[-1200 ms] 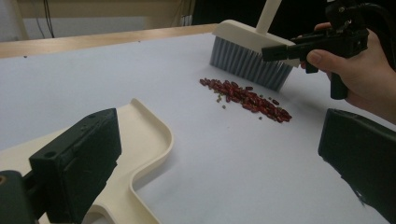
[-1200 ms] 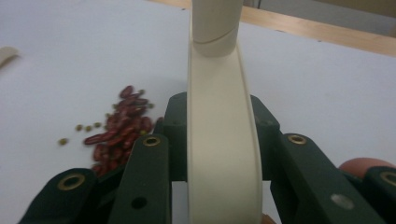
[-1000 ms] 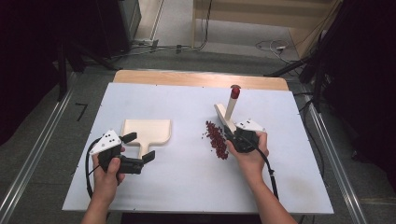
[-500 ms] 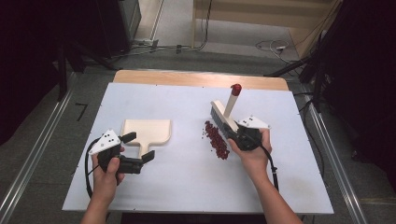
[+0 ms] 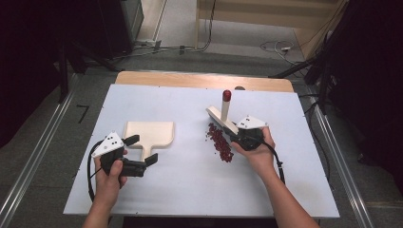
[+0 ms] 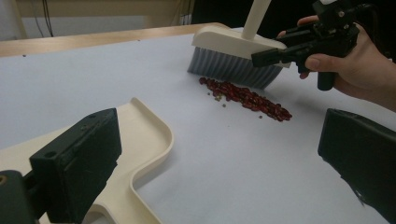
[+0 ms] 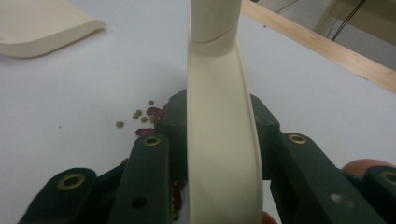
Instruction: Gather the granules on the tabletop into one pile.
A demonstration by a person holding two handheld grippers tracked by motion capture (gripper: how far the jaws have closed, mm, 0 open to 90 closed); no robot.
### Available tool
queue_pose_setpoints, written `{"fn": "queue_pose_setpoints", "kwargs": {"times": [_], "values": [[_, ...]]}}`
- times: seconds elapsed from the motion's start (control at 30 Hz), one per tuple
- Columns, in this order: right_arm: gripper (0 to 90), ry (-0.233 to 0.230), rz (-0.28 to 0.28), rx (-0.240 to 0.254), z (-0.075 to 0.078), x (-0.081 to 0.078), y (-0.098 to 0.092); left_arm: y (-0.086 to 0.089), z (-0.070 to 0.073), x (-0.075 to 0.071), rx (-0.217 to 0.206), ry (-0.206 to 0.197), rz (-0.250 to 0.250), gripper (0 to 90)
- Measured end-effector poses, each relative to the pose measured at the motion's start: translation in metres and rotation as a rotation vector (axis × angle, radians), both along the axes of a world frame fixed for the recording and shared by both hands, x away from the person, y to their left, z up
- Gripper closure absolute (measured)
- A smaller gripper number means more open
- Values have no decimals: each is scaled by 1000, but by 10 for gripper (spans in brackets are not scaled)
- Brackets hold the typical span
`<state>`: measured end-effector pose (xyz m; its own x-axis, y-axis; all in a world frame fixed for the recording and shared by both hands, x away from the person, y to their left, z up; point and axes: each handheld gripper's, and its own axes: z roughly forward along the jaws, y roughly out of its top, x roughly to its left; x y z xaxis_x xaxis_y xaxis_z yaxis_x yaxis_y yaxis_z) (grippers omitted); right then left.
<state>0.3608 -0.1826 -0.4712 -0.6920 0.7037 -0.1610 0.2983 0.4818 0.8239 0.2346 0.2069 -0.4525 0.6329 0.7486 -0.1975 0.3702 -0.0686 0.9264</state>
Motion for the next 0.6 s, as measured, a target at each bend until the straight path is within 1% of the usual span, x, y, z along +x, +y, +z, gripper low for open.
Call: {"fn": "queue_pose_setpoints", "kwargs": {"times": [0.03, 0.07, 0.1, 0.13, 0.17, 0.2, 0.23, 0.27, 0.3, 0.33, 0.37, 0.4, 0.43, 0.5, 0.57, 0.6], "values": [[658, -8, -14, 11, 4, -2, -1, 0, 0, 0, -1, 0, -2, 0], [658, -8, -27, 33, 6, -3, -2, -1, 1, -1, 4, -2, -1, 0], [658, -25, -44, 59, 11, -5, -3, -1, 1, -1, 4, -4, -1, 0], [657, -27, -45, 87, 17, -8, -3, -1, 1, -1, 3, -5, -2, 0], [657, -21, -29, 114, 22, -12, -2, -1, 1, -1, 3, -3, 0, 0], [657, -19, -5, 128, 27, -15, -1, -1, 1, -1, 2, -2, -2, 0], [657, -2, 22, 143, 32, -19, 1, -1, 0, 0, 4, -1, -1, 0], [656, 25, 38, 165, 36, -24, 3, -1, 0, 0, 5, 0, -2, 0], [657, 42, 46, 178, 38, -27, 5, -1, 0, 0, 5, 2, -1, 0], [657, 65, 38, 198, 39, -32, 10, -1, -1, 0, 7, 3, -1, 0], [657, 115, 13, 231, 37, -36, 15, -1, -1, 0, 6, 3, -1, 0], [656, 151, -2, 249, 33, -38, 19, -1, -1, 1, 8, 4, -1, 0], [657, 185, -22, 246, 25, -42, 28, -1, -1, 1, 7, 4, -2, 0], [657, 196, -52, 221, 13, -45, 38, -1, 0, 0, 7, 3, -2, 0], [657, 227, -84, 221, 3, -45, 43, -1, 0, 0, 4, 0, -3, 0], [657, 218, -117, 226, 0, -45, 42, -1, 0, 0, 4, -1, -4, 0]]}}
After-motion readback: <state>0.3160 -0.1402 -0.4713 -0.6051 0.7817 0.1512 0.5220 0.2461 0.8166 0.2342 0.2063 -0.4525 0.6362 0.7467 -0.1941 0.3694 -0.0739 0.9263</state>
